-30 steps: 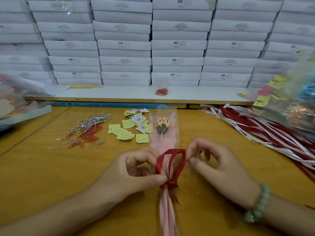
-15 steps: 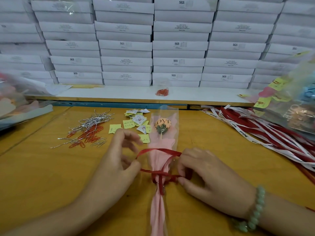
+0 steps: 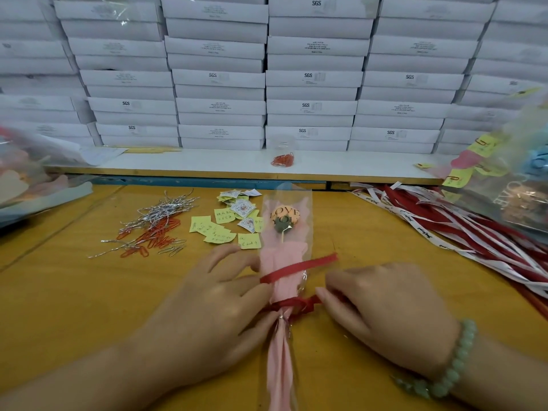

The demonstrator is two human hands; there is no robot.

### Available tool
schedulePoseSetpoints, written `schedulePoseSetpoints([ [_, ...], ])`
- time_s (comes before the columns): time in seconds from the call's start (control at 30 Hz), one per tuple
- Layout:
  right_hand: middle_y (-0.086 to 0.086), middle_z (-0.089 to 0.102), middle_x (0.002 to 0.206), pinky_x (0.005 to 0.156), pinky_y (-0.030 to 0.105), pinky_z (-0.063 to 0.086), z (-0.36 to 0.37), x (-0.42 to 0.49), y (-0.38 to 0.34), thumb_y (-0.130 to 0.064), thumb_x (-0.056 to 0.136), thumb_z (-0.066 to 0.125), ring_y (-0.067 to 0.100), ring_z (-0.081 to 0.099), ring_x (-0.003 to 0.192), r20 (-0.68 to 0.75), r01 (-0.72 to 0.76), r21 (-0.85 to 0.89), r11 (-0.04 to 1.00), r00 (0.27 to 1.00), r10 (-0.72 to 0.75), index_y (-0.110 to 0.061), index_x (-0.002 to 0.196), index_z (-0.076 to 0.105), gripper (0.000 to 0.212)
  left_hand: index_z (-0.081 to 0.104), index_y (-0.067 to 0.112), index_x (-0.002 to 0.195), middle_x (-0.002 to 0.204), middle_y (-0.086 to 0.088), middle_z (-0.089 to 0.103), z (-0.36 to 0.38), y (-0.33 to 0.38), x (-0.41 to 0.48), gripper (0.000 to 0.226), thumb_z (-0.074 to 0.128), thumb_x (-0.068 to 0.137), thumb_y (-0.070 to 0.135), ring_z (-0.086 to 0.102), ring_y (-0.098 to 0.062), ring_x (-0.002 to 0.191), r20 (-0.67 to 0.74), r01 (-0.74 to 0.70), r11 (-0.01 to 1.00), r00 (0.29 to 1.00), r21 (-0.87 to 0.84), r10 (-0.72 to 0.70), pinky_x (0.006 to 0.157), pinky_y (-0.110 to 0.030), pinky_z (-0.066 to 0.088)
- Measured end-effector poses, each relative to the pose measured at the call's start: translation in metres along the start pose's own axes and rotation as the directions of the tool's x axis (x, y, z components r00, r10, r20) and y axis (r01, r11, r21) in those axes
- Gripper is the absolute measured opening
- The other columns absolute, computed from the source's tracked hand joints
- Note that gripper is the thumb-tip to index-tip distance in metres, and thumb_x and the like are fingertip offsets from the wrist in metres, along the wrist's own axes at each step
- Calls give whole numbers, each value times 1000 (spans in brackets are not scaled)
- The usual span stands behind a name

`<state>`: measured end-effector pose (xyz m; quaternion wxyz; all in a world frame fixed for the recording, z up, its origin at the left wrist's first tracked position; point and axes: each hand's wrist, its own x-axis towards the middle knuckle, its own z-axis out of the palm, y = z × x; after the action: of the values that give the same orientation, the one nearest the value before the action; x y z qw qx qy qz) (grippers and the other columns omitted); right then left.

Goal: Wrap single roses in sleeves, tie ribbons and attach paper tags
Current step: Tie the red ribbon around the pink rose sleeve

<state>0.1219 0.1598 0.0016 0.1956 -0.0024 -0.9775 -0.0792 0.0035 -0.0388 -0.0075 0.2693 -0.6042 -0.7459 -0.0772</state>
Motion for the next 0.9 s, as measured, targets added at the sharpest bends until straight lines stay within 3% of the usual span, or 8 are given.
schedulePoseSetpoints([
  [0.07,-2,44,38,32,25,25,-4,3,2,-51,89,30,17,42,30,-15,-39,-121,992,999,38,-26,55,48,46,67,17,70,65,5,63,0,1,1,33,48,91,34,63,-17,74,5,-31,1000,1000,5,31,81,-30,46],
  [0.13,-3,41,41,37,23,19,-12,7,-1,-57,91,17,16,42,35,11,-71,-210,975,997,75,-27,66,54,54,64,17,65,58,5,59,0,2,1,35,46,91,33,58,-16,58,33,-47,999,998,24,47,63,-27,49],
  [0.23,-4,34,55,42,29,16,-11,1,-3,-64,86,-1,14,30,47,53,-91,-228,969,993,106,-25,78,40,58,60,21,62,51,7,54,-1,2,0,38,42,92,36,50,-15,44,67,-58,994,996,97,51,47,-23,45],
  [0.3,-4,34,61,44,30,17,-12,-1,-6,-65,87,1,14,39,53,64,-96,-231,968,992,113,-24,77,33,53,60,22,62,48,7,51,-1,1,-1,40,40,92,39,47,-15,37,68,-47,990,997,130,38,41,-22,41],
  [0.4,-6,43,75,49,28,30,-14,1,-10,-58,91,2,15,52,75,73,-73,-185,980,993,88,-28,84,41,50,59,24,64,46,8,48,0,0,-1,39,39,91,43,41,-14,33,83,-44,990,996,131,34,37,-20,37],
  [0.53,-13,55,73,53,24,45,-6,3,-13,-46,88,32,8,55,66,65,106,-90,990,993,-101,-31,79,58,32,59,26,70,55,10,49,-1,-1,-1,34,39,93,41,42,-10,40,125,-73,994,990,86,61,37,-21,35],
  [0.7,-17,55,77,57,19,46,-5,2,-12,-43,87,38,3,55,67,149,252,-13,968,958,-247,-33,81,55,21,59,23,74,62,9,51,0,-3,-2,32,39,97,35,45,-10,46,144,-144,989,980,26,139,40,-25,42],
  [0.9,-13,43,63,46,27,37,-11,2,-8,-39,88,33,10,43,52,274,241,43,969,930,-244,-29,69,41,23,56,21,60,51,7,46,-3,-6,-3,34,45,91,31,38,-13,40,138,-158,987,978,-16,158,38,-24,36],
])
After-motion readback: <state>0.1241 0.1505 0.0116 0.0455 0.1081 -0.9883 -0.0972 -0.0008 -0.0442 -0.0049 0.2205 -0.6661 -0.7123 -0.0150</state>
